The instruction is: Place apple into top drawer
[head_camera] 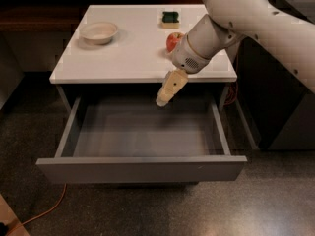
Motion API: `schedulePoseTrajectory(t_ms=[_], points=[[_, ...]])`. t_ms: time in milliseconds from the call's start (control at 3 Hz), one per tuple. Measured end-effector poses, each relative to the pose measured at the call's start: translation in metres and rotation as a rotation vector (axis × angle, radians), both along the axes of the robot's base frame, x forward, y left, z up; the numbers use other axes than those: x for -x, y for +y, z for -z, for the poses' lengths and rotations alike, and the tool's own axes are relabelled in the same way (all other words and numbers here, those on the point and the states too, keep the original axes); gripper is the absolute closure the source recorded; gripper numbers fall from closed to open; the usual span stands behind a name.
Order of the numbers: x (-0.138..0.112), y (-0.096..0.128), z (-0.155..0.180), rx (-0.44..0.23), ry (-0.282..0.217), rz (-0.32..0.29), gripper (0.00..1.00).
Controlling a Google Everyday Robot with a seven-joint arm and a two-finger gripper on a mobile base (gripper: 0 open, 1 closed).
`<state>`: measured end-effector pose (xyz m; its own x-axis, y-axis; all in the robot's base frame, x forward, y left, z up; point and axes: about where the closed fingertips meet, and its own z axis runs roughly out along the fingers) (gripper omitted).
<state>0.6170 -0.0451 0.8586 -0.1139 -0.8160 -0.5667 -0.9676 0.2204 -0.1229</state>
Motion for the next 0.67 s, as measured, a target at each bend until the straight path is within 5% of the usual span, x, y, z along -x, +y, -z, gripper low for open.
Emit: schedulePoseTrajectory(t_ms=[667], points=[[-0.0036, -0.0012, 0.0008, -0.019, 0.025, 0.045, 0.0]])
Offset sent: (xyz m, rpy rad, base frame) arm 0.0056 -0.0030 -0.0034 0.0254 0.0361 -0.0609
